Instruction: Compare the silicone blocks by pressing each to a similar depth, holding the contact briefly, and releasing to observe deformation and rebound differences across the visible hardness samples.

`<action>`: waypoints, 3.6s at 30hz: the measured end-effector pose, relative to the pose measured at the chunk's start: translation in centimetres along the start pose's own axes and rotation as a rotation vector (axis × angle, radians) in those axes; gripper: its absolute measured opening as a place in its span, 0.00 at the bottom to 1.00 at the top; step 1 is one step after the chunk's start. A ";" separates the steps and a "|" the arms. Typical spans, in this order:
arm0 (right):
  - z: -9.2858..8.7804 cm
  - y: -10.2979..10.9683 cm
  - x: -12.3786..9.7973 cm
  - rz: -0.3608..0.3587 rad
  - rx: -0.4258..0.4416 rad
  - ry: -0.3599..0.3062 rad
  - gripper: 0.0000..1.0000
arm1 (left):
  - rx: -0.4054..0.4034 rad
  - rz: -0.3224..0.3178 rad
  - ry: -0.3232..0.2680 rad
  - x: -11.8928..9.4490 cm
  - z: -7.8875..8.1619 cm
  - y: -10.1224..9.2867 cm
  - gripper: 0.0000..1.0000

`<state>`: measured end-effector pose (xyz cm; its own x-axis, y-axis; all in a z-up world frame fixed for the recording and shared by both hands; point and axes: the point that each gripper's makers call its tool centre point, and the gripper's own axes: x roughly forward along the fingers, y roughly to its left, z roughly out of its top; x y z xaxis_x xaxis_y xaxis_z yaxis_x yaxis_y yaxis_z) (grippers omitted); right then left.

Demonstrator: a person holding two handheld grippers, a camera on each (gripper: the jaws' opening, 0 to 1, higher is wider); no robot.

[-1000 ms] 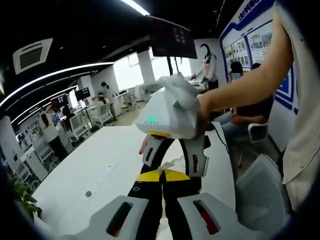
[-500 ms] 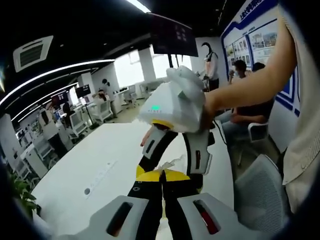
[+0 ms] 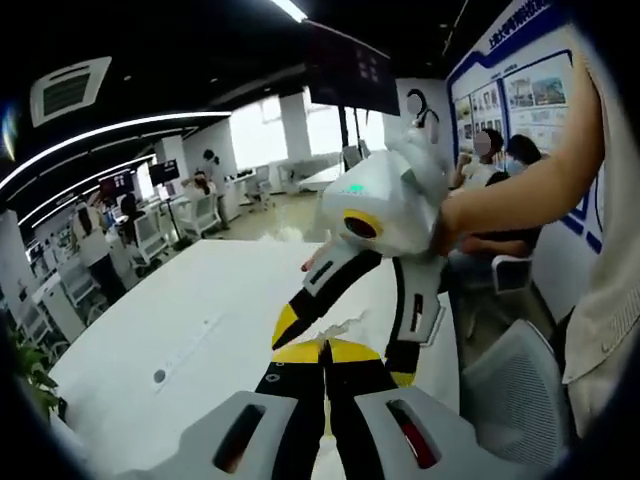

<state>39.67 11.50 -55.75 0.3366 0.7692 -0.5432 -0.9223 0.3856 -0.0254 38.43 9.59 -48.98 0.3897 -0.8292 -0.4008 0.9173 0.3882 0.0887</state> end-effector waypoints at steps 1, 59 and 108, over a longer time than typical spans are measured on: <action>-0.3 -0.1 -0.3 -0.009 0.013 -0.007 0.70 | -0.012 -0.003 -0.001 0.2 -0.1 0.0 0.00; -12.3 0.3 -10.0 -0.287 0.452 -0.117 0.67 | -0.818 0.117 -0.085 13.9 -11.0 9.3 0.00; -11.6 1.2 -9.2 -0.274 0.508 -0.107 0.59 | -0.482 0.244 0.256 16.1 -19.8 13.5 0.09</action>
<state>33.24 -1.01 -60.47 0.5918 0.6438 -0.4852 -0.6011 0.7534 0.2666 55.47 9.48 -72.32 0.4976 -0.5927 -0.6333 0.6393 0.7441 -0.1941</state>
